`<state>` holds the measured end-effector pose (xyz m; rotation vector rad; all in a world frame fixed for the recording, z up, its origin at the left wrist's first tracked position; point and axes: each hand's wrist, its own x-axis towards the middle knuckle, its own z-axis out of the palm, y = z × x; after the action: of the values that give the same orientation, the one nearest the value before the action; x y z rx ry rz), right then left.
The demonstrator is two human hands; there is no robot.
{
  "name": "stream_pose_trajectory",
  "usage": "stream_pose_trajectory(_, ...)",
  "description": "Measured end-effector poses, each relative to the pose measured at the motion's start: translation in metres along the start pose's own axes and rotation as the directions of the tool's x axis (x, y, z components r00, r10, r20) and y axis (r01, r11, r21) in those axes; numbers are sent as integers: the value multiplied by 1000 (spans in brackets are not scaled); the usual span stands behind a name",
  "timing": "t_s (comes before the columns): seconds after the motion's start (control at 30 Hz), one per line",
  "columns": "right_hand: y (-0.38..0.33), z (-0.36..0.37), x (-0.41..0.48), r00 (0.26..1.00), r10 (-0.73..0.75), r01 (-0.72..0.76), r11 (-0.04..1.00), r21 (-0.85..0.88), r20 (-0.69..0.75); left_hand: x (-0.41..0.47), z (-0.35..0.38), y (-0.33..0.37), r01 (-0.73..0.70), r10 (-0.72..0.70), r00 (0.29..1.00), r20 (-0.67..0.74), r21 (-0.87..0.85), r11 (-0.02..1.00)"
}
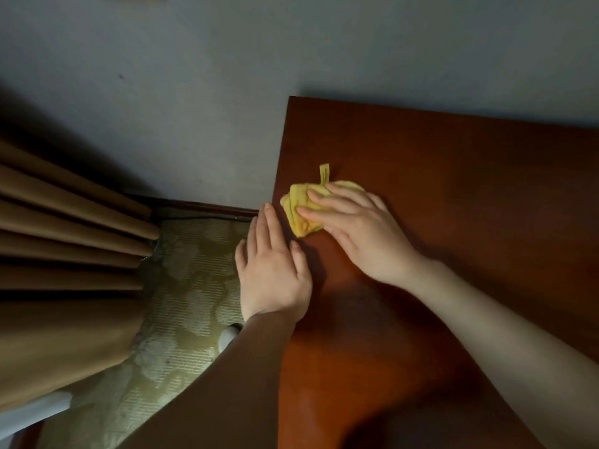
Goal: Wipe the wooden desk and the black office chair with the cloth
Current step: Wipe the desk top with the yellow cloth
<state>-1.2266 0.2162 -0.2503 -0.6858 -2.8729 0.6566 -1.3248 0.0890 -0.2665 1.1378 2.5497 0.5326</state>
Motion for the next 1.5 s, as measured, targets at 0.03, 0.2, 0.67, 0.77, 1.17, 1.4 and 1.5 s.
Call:
stream_pose_trajectory(0.03, 0, 0, -16, 1000, 6, -6, 1000, -3, -2, 0, 0, 0, -4, 4, 1000, 1, 0, 1000)
stream_pose_trajectory(0.2, 1, 0, -92, 998, 62, -62, 996, -71, 9, 0, 1, 1, 0, 0, 1000, -2, 15, 1000)
stream_pose_trajectory(0.67, 115, -44, -72, 872, 390, -404, 914, 15, -296, -3, 4, 2, -6, 6, 1000, 3, 29, 1000)
stream_pose_trajectory(0.77, 138, -61, -33, 813, 470, -500, 866, 3, -345, -3, 5, 3, -14, 14, 1000, 6, 31, 999)
stream_pose_trajectory(1.17, 100, -28, 16, 728, 525, -595, 804, -24, -440, -1, 4, 2, -16, 16, 1000, 15, 33, 999)
stream_pose_trajectory(1.4, 6, 9, -63, 814, 412, -451, 893, 3, -410, -2, 3, 1, -14, 13, 1000, 18, 47, 999)
stream_pose_trajectory(1.5, -23, 18, -99, 825, 413, -442, 897, 13, -386, -2, 3, 0, -14, 13, 1000, 21, 62, 998)
